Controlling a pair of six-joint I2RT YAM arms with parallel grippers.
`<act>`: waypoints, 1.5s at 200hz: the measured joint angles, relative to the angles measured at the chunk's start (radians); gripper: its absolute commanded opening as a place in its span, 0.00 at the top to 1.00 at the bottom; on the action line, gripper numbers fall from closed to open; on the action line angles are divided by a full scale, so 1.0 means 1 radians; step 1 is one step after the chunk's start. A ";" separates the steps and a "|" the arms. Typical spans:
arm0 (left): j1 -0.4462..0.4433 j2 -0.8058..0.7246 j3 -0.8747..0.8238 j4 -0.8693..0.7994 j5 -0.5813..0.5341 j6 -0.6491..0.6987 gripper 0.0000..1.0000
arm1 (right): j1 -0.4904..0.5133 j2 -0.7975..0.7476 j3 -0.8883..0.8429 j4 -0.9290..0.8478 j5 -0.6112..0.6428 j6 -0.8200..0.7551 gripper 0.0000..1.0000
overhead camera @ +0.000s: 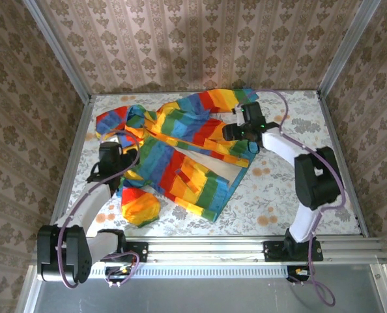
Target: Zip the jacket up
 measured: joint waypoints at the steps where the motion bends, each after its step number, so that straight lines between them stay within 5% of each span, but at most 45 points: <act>1: -0.005 0.000 0.000 -0.005 0.001 -0.008 0.37 | 0.002 0.005 0.004 -0.003 -0.002 -0.002 0.40; 50: -0.196 0.087 -0.033 -0.086 0.003 -0.235 0.41 | 0.084 0.218 0.157 -0.167 -0.035 0.015 0.56; 102: -0.220 0.316 0.036 -0.075 -0.007 -0.328 0.44 | 0.085 0.262 0.186 -0.257 -0.030 0.036 0.68; 151: -0.158 0.528 0.249 -0.107 0.020 -0.300 0.52 | 0.085 0.164 0.019 -0.205 -0.042 0.096 0.77; 218: -0.139 0.896 0.756 -0.267 0.043 -0.162 0.56 | 0.178 -0.026 -0.265 -0.089 -0.069 0.241 0.86; 264: -0.191 1.121 1.138 -0.417 0.074 -0.074 0.55 | 0.323 -0.039 -0.265 -0.108 -0.097 0.335 0.83; 300: -0.184 1.150 1.262 -0.507 0.099 -0.012 0.52 | 0.351 -0.066 -0.235 -0.150 -0.121 0.365 0.77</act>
